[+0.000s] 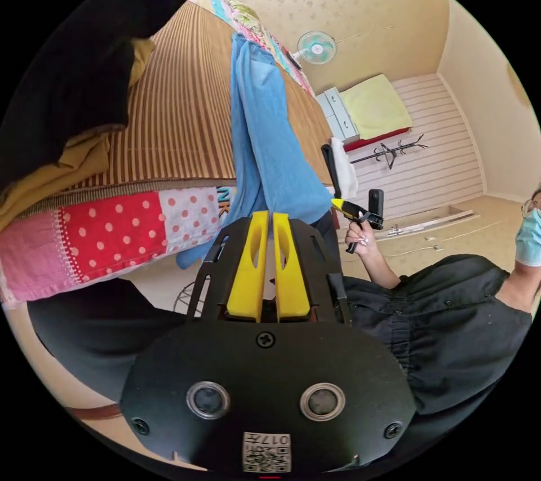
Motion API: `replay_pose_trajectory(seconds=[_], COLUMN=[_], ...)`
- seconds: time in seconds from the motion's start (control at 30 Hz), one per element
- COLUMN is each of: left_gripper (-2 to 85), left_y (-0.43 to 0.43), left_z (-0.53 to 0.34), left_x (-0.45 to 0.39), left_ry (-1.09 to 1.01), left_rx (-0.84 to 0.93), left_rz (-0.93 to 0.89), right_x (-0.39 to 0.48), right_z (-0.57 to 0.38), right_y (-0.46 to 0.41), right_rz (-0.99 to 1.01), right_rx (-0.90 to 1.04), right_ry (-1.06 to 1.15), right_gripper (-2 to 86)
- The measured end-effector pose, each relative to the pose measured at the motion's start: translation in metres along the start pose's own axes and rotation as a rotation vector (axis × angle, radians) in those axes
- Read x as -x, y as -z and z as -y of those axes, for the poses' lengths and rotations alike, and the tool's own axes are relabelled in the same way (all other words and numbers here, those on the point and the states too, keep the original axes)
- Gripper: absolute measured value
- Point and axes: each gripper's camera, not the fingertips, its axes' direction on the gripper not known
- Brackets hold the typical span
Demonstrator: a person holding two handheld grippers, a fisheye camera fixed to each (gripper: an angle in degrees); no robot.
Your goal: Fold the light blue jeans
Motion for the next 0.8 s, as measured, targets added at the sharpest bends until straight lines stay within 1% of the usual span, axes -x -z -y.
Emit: replay_pose_trajectory(seconds=[0.07, 0.1, 0.17, 0.23, 0.3, 0.37, 0.43, 0.47, 0.5, 0.53, 0.57, 0.6, 0.73, 0.8], left_gripper=[-0.3, 0.1, 1.2, 4.6, 8.1, 8.6, 10.0, 10.4, 9.9, 9.2, 6.9, 3.7, 1.6, 0.9], left_y=[-0.025, -0.037, -0.04, -0.029, -0.012, -0.015, -0.034, -0.054, -0.066, -0.068, -0.071, -0.077, -0.106, -0.132], left_z=[-0.002, -0.002, -0.003, 0.0, 0.012, 0.033, 0.059, 0.073, 0.079, 0.078, 0.074, 0.069, 0.044, 0.028], left_x=[0.027, 0.038, 0.045, 0.036, 0.011, 0.002, 0.007, 0.016, 0.018, 0.017, 0.015, 0.017, 0.024, 0.037], left_ry=[0.055, 0.086, 0.122, 0.103, 0.008, -0.038, -0.059, -0.046, -0.056, -0.067, -0.078, -0.071, -0.071, 0.024], left_rx=[0.043, 0.06, 0.055, -0.016, -0.123, -0.135, -0.092, -0.034, -0.012, -0.013, -0.015, 0.006, 0.093, 0.241], left_rz=[0.013, 0.051, 0.125, 0.15, 0.145, 0.142, 0.143, 0.158, 0.194, 0.227, 0.297, 0.324, 0.346, 0.365], right_x=[-0.011, -0.015, -0.014, -0.007, 0.002, 0.006, 0.005, 0.003, -0.001, -0.003, 0.0, 0.007, 0.015, 0.012], right_z=[0.002, 0.004, 0.009, 0.016, 0.029, 0.043, 0.059, 0.07, 0.08, 0.083, 0.085, 0.085, 0.075, 0.064], right_y=[-0.021, -0.031, -0.037, -0.032, -0.025, -0.025, -0.032, -0.042, -0.056, -0.064, -0.067, -0.069, -0.074, -0.084], right_rz=[-0.076, -0.123, -0.152, -0.14, -0.165, -0.212, -0.251, -0.239, -0.219, -0.222, -0.253, -0.282, -0.279, -0.271], right_rx=[0.083, 0.116, 0.134, 0.089, 0.018, -0.017, -0.014, 0.028, 0.112, 0.148, 0.141, 0.147, 0.19, 0.315], right_ry=[-0.041, -0.061, -0.071, -0.047, -0.031, -0.019, -0.029, -0.037, -0.06, -0.073, -0.063, -0.023, 0.045, 0.06], right_gripper=[1.8, 2.2, 3.3, 5.6, 8.0, 8.7, 8.9, 8.8, 8.4, 8.1, 7.2, 6.1, 3.0, 2.5])
